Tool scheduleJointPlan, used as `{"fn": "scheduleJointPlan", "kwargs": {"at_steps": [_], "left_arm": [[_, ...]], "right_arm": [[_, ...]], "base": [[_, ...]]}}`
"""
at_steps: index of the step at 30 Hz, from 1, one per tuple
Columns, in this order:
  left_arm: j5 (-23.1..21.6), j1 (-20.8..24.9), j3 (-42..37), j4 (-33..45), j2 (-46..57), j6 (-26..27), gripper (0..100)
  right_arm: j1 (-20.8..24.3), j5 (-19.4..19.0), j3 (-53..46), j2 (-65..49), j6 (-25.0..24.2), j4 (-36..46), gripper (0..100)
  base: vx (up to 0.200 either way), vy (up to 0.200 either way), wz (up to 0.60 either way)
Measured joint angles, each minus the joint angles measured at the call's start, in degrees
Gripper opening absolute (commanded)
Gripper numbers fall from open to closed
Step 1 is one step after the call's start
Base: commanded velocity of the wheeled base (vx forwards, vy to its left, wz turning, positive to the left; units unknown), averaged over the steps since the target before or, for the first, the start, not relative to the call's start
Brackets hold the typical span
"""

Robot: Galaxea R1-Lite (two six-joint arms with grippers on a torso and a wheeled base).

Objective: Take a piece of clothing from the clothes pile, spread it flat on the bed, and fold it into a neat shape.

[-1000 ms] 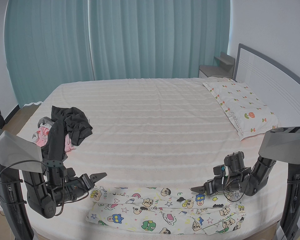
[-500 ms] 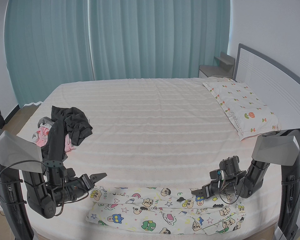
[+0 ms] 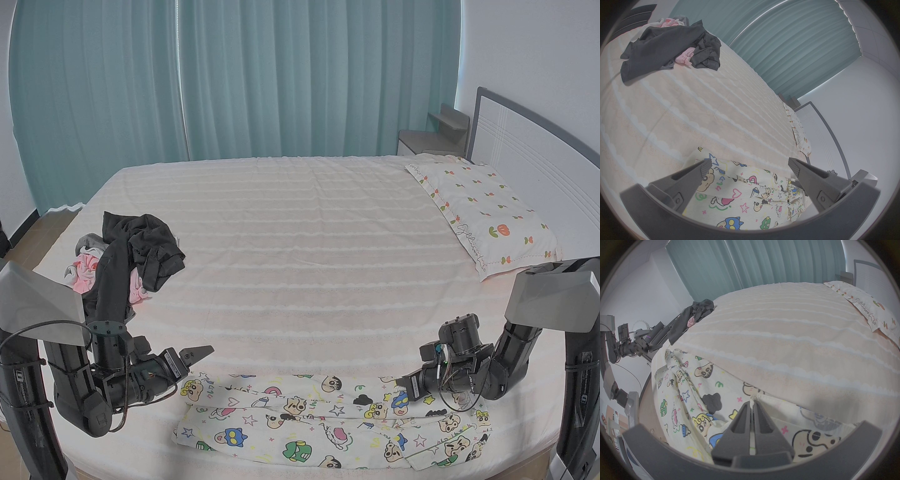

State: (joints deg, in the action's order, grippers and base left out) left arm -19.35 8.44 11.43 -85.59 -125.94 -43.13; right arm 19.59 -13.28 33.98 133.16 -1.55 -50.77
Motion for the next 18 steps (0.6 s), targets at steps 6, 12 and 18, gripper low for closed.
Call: {"fn": "scheduleJointPlan", "kwargs": {"at_steps": [6,12,18], "left_arm": [[0.0,0.0,0.0,0.0,0.0,0.0,100],[0.0,0.0,0.0,0.0,0.0,0.0,100],[0.0,0.0,0.0,0.0,0.0,0.0,100]], "right_arm": [[2.3,0.2,-1.8,-2.8,-0.2,-1.6,0],[3.2,0.9,-2.2,-4.0,-0.4,-2.7,0],[3.4,0.7,-2.5,-3.8,-0.6,-3.0,100]], "base": [[0.0,0.0,0.0],[0.0,0.0,0.0],[0.0,0.0,0.0]]}}
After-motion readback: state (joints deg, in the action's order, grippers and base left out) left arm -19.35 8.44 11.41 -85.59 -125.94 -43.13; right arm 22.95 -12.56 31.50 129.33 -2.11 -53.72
